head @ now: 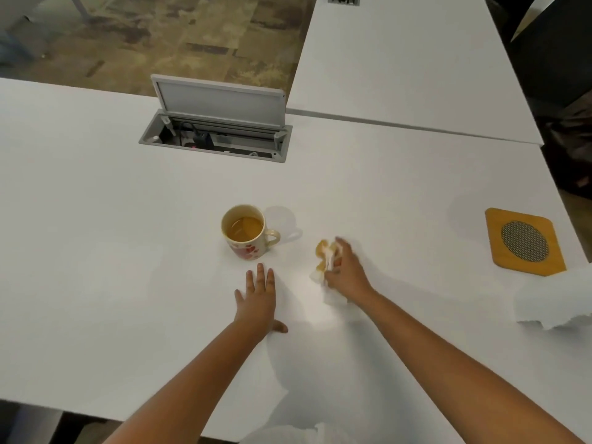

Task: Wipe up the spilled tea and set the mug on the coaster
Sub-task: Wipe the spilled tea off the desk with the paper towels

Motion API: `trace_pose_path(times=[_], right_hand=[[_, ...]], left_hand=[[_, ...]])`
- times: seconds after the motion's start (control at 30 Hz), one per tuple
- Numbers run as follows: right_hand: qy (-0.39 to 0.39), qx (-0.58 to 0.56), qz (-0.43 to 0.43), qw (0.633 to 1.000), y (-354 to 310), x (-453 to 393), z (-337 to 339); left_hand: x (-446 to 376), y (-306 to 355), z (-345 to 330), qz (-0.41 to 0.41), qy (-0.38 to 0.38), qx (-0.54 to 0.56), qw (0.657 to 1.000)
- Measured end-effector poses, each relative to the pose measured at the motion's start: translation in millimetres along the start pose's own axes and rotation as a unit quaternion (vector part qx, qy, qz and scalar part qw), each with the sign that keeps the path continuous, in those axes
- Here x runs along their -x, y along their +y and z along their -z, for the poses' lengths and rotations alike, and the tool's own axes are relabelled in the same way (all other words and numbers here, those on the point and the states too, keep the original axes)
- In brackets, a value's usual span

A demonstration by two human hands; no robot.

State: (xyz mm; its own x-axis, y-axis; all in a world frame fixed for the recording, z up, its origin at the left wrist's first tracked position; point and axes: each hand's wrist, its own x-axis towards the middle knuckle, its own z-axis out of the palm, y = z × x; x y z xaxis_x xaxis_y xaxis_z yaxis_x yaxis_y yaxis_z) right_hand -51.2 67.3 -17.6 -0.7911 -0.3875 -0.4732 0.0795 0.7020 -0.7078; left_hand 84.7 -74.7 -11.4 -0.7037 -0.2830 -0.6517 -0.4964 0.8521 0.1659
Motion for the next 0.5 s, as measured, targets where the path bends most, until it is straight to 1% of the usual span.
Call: trace_pose_path(times=[0.07, 0.13, 0.2, 0.23, 0.33, 0.43, 0.5], right_hand=[[0.057, -0.021, -0.029, 0.998, -17.7, -22.3, 3.2], [0.065, 0.033, -0.012, 0.997, -30.7, -36.3, -1.4], [0.033, 0.094, 0.036, 0.994, -39.9, -37.4, -12.7], [0.007, 0.119, 0.073, 0.990, -42.3, -34.4, -20.3], [-0.045, 0.173, 0.189, 0.966, -41.4, -18.1, -45.4], [-0.076, 0.225, 0.240, 0.941, -27.9, 4.3, -59.7], [-0.115, 0.237, 0.261, 0.929, -13.4, 18.1, -56.1]], left_hand=[[-0.5, -1.1, -2.1, -0.002, 0.016, 0.021, 1.000], [0.6, -2.6, -3.8, -0.002, 0.034, 0.038, 0.999], [2.4, -4.5, -5.5, 0.005, 0.053, 0.057, 0.997], [2.9, -5.1, -6.3, 0.009, 0.060, 0.066, 0.996], [3.5, -3.7, -5.8, 0.027, 0.061, 0.063, 0.996], [1.5, -1.7, -3.8, 0.039, 0.043, 0.052, 0.997], [1.3, -1.0, -3.0, 0.040, 0.036, 0.055, 0.997]])
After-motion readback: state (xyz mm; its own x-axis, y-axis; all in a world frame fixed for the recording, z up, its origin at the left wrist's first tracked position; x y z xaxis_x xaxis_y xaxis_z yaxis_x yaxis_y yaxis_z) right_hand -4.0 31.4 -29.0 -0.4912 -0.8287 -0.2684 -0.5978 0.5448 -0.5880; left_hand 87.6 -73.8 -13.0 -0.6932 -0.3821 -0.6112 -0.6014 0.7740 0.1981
